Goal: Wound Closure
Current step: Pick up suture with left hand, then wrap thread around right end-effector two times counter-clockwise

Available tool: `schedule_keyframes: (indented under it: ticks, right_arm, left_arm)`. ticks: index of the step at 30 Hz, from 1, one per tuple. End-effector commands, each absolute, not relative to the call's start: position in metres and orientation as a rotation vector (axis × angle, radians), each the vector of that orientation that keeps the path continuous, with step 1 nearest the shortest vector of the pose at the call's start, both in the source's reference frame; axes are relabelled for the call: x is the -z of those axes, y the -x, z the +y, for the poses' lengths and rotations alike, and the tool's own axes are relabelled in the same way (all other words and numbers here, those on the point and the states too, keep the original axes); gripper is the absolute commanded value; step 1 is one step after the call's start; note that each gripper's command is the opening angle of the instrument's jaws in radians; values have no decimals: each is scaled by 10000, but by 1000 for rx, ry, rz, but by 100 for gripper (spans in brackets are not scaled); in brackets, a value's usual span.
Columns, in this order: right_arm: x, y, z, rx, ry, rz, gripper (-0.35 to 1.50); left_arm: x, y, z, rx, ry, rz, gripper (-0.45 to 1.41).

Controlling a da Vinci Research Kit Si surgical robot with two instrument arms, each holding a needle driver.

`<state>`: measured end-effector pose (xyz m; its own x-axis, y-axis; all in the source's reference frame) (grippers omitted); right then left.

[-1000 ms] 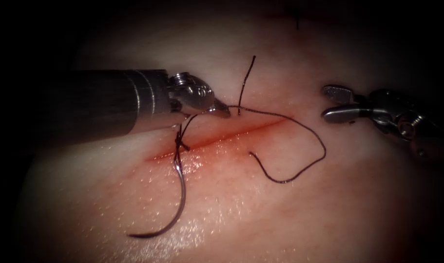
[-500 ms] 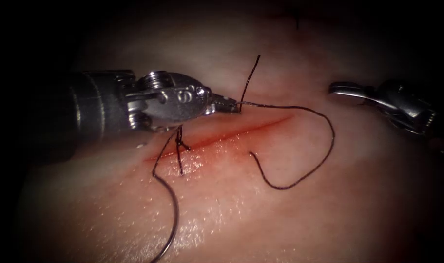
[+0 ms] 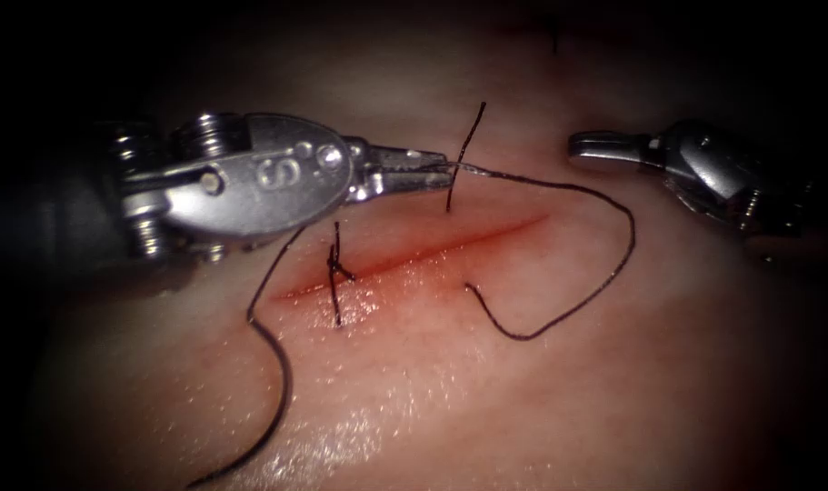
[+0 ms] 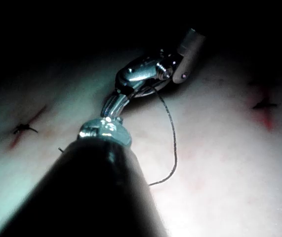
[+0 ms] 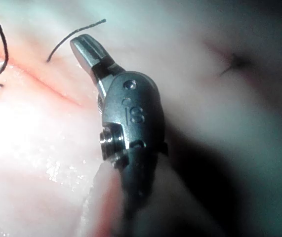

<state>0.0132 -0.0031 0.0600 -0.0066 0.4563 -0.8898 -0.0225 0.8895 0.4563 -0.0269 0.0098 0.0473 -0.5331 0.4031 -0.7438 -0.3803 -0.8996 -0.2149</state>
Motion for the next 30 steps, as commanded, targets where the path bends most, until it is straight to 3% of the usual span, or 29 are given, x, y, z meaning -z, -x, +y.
schedule_keyframes:
  ticks: [1,13,30]
  right_arm:
    - [-604,-159,-38,-361,-386,1569,-35]
    - [-571,-198,-68,-389,-467,1665,-35]
    - [-536,-247,-51,-658,-366,1688,-35]
  left_arm:
    - [-483,274,104,-2412,1188,-27,-45]
    - [-589,247,111,-2424,1134,77,-45]
    - [-618,288,47,-2513,1035,65,-45]
